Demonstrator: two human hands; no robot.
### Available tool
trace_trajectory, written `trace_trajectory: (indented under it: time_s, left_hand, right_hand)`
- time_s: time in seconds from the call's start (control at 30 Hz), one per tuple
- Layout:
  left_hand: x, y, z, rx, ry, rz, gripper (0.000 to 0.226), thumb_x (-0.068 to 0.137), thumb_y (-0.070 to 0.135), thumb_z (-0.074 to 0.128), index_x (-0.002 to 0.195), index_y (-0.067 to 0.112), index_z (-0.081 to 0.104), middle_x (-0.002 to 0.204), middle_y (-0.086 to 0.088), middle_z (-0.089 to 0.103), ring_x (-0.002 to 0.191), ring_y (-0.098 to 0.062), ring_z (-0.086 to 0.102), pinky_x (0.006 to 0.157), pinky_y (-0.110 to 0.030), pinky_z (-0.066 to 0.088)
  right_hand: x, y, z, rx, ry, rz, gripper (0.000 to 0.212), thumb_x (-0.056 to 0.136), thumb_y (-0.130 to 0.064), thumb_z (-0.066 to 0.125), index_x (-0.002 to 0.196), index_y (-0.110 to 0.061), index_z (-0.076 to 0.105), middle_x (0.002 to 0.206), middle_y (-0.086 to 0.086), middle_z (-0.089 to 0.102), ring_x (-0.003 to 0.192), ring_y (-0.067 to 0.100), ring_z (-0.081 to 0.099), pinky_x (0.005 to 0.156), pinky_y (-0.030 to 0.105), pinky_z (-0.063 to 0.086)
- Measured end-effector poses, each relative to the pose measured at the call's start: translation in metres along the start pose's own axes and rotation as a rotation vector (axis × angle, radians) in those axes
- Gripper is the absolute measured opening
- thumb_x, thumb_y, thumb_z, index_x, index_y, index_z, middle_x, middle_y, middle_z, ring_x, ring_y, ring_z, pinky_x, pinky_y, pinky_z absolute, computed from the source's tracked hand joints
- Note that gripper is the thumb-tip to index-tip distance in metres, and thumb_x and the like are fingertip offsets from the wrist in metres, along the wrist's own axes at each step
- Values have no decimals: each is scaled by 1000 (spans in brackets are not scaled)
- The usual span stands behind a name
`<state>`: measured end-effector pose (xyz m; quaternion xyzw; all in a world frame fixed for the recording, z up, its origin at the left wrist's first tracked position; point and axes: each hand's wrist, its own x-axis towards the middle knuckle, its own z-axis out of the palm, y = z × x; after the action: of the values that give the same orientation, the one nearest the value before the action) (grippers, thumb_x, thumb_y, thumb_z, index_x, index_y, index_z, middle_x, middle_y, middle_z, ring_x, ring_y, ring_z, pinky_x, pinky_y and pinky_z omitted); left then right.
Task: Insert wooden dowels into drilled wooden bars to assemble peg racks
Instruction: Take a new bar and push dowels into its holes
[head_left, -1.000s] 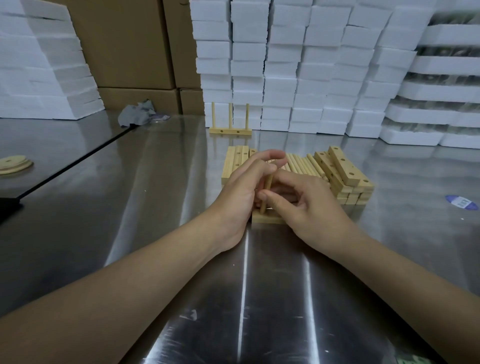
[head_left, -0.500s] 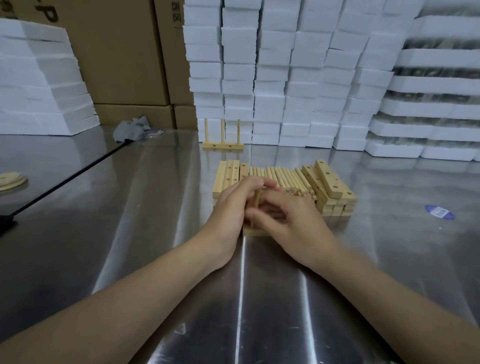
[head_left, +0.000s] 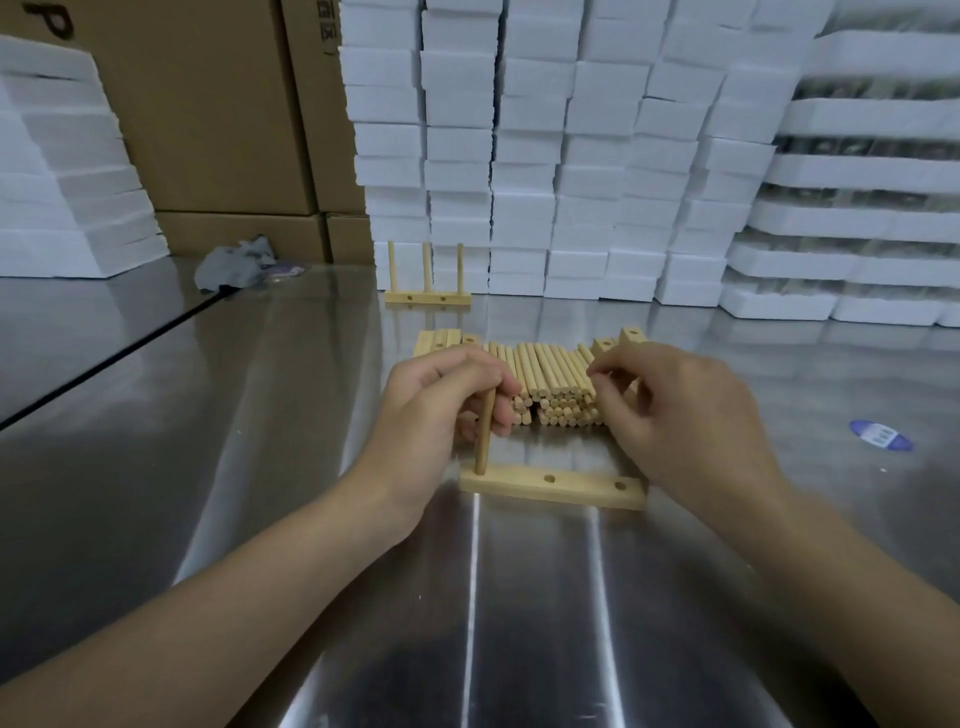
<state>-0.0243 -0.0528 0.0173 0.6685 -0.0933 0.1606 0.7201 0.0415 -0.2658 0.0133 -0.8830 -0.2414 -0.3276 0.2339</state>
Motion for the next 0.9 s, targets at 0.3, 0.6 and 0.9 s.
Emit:
trace_trajectory:
  time_s: [0.3, 0.6, 0.9]
  left_hand:
    - [2, -1, -5, -4, 48, 64, 27, 96, 9, 57, 75, 7, 73, 60, -11, 57, 58, -19, 56, 55, -23, 48]
    - [3, -2, -6, 18, 33, 71, 25, 90, 19, 59, 73, 12, 75, 58, -9, 57, 57, -17, 55, 56, -24, 50]
    - [3, -2, -6, 16, 21, 77, 25, 90, 18, 58, 72, 13, 75, 57, -7, 56, 56, -16, 55, 55, -23, 48]
  right_hand:
    - [4, 2, 19, -327, -77, -144, 4, 87, -24, 81, 91, -25, 82, 97, -4, 67, 99, 26, 54, 75, 37, 37]
    - [6, -1, 27, -420, -152, -132, 17, 78, -42, 88, 85, -28, 83, 114, -5, 65, 116, 27, 53, 94, 39, 28]
    - [7, 0, 29, -371, -152, -121, 13, 79, -39, 89, 83, -28, 83, 112, -7, 68, 118, 26, 54, 95, 38, 29]
